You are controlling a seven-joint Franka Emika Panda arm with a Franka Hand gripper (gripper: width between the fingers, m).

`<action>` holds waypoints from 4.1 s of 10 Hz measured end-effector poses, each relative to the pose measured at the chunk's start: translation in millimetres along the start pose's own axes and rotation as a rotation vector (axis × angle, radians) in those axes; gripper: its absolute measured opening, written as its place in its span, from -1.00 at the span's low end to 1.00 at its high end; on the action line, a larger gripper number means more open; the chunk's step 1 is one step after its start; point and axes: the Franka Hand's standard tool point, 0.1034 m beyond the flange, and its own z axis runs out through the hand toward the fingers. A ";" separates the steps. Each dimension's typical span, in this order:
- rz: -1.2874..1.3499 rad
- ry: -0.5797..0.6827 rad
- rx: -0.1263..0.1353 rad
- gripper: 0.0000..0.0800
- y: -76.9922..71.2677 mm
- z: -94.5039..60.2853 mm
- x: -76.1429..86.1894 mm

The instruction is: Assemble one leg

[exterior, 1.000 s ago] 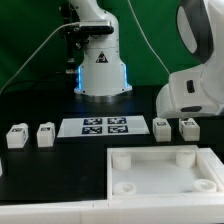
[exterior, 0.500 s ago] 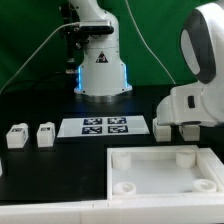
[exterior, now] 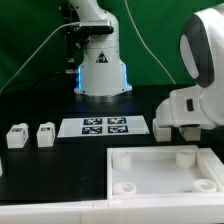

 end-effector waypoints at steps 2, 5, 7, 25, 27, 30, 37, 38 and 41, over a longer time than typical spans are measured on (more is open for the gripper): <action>0.000 -0.007 0.002 0.62 3.5 2.9 2.1; 0.008 -0.027 0.000 0.62 8.1 13.3 1.6; 0.018 -0.046 0.005 0.62 11.0 19.0 1.3; -0.073 0.291 0.022 -0.28 35.2 -101.9 -31.7; -0.070 0.462 0.042 -0.27 55.8 -142.9 -50.9; -0.051 0.750 0.040 -0.27 71.8 -194.5 -68.0; -0.109 1.422 0.042 -0.27 66.8 -234.2 -20.2; -0.133 1.503 0.060 -0.27 57.1 -246.3 -13.5; -0.144 1.527 0.056 -0.27 55.2 -246.3 -5.9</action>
Offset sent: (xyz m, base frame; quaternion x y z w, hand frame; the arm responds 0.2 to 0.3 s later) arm -0.0110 -0.0080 -0.0131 -0.0003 -0.0052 0.0070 1.0000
